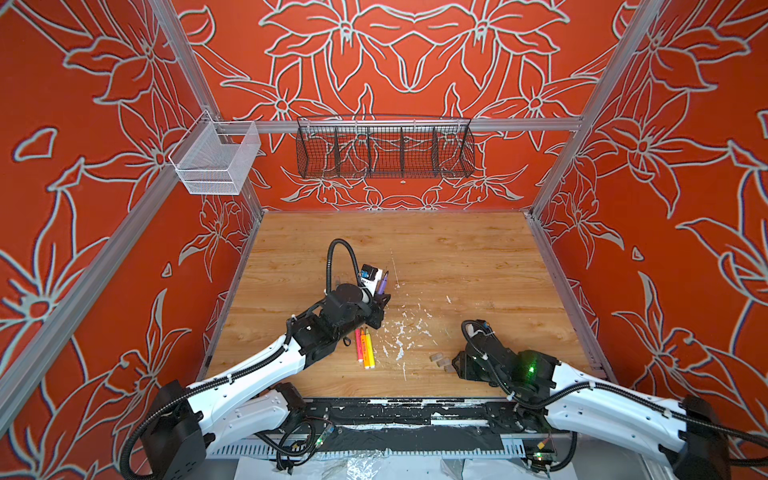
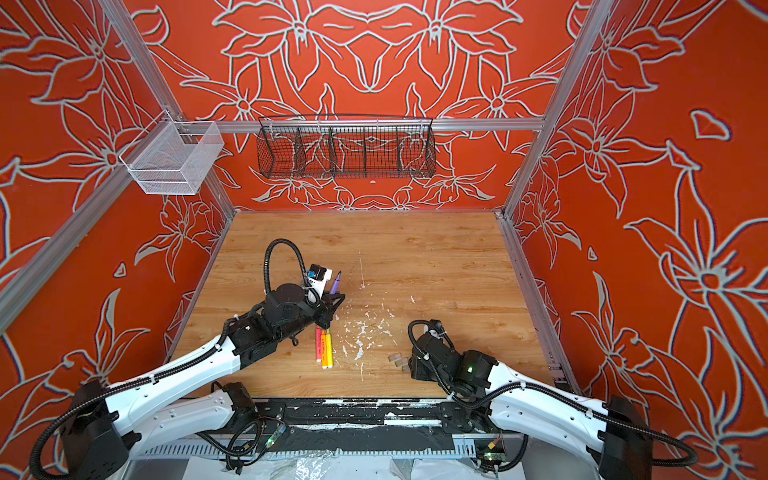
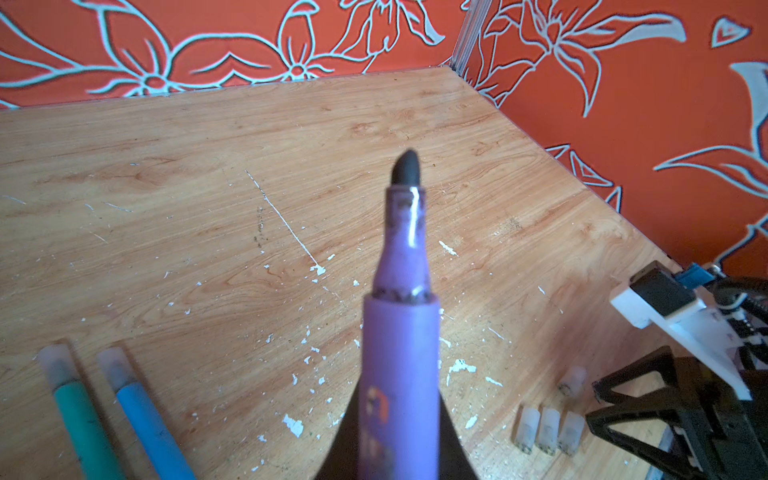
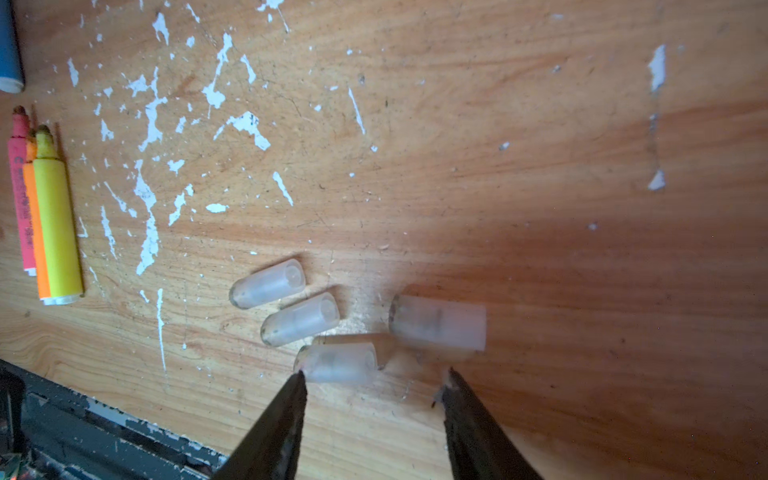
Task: Insert the pens into the pen caps
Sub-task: 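Lower the open right gripper over a clear cap near the robot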
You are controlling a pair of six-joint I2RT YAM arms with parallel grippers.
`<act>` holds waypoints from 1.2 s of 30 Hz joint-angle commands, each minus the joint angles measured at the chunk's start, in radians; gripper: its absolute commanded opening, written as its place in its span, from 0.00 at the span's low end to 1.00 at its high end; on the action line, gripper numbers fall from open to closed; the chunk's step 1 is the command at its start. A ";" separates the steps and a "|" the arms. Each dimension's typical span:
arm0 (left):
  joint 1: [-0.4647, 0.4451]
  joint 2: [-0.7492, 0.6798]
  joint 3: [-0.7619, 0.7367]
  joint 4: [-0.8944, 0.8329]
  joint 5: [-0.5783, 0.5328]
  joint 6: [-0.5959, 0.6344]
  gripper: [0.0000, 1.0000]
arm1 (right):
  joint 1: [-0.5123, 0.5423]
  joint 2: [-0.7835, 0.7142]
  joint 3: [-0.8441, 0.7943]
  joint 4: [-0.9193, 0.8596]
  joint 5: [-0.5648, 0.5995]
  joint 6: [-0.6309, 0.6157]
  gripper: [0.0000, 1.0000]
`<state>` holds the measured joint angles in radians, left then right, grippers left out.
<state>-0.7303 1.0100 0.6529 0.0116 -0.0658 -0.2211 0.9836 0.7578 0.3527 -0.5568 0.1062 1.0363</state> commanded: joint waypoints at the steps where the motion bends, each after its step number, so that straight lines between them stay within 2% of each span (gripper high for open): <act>1: -0.001 -0.011 -0.002 0.028 0.004 0.006 0.00 | 0.006 0.029 -0.023 0.031 0.036 0.027 0.56; 12: -0.001 -0.010 -0.002 0.027 0.003 0.008 0.00 | 0.006 0.207 0.010 0.072 0.145 0.006 0.57; 18: -0.001 -0.011 -0.002 0.027 0.004 0.010 0.00 | 0.004 0.269 0.031 0.098 0.164 -0.005 0.56; 21: -0.001 -0.011 -0.002 0.027 0.004 0.010 0.00 | 0.004 0.297 0.051 0.085 0.179 -0.013 0.54; 27: -0.001 -0.014 -0.002 0.027 0.006 0.009 0.00 | 0.003 0.319 0.078 0.021 0.209 -0.018 0.42; 36: -0.001 -0.014 -0.003 0.028 0.008 0.010 0.00 | 0.004 0.339 0.090 -0.005 0.207 -0.037 0.38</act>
<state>-0.7303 1.0100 0.6529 0.0116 -0.0658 -0.2211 0.9836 1.0794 0.4274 -0.5007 0.2951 1.0019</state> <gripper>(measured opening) 0.152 0.382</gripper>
